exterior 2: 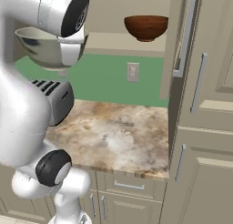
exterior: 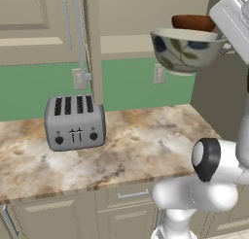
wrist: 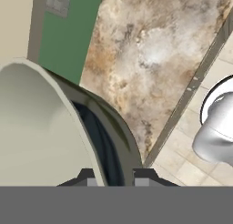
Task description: Move the bowls from the cabinet to the plates on the dining table.
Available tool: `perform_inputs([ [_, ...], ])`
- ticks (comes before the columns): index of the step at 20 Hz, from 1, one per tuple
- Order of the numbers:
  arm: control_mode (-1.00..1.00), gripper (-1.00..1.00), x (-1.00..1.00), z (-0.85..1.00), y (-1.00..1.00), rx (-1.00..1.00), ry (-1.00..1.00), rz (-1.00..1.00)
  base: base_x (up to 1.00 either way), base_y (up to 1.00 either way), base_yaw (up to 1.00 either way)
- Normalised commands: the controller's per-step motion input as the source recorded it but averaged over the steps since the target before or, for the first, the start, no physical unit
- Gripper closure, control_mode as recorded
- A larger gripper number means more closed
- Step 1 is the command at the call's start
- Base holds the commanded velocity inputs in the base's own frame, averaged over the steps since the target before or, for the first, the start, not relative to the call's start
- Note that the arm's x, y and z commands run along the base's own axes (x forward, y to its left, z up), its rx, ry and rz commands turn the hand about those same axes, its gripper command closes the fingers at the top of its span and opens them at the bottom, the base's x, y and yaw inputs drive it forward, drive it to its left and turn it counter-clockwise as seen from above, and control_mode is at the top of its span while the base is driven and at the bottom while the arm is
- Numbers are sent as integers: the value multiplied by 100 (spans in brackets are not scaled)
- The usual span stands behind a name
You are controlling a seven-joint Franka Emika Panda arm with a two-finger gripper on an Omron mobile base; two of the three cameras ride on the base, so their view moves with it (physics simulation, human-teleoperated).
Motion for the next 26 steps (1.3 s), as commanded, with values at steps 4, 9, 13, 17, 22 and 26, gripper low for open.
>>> perform_inputs([
  [4, -100, 100, -94, -15, 7, 0, 0, 2, 0, 0, 0],
  [9, -100, 100, -90, -9, 3, 0, 0, 3, 0, 0, 0],
  [13, -100, 100, -65, -7, 3, 0, -2, 3, 0, 0, 0],
  [17, -100, 100, -60, -26, 7, 0, -4, 2, 0, 0, 0],
  [22, -100, 100, -23, -45, 0, -3, 0, 1, 0, 0, 0],
  [26, -100, 100, 2, -65, 0, -11, 0, 0, 0, 0, 0],
])
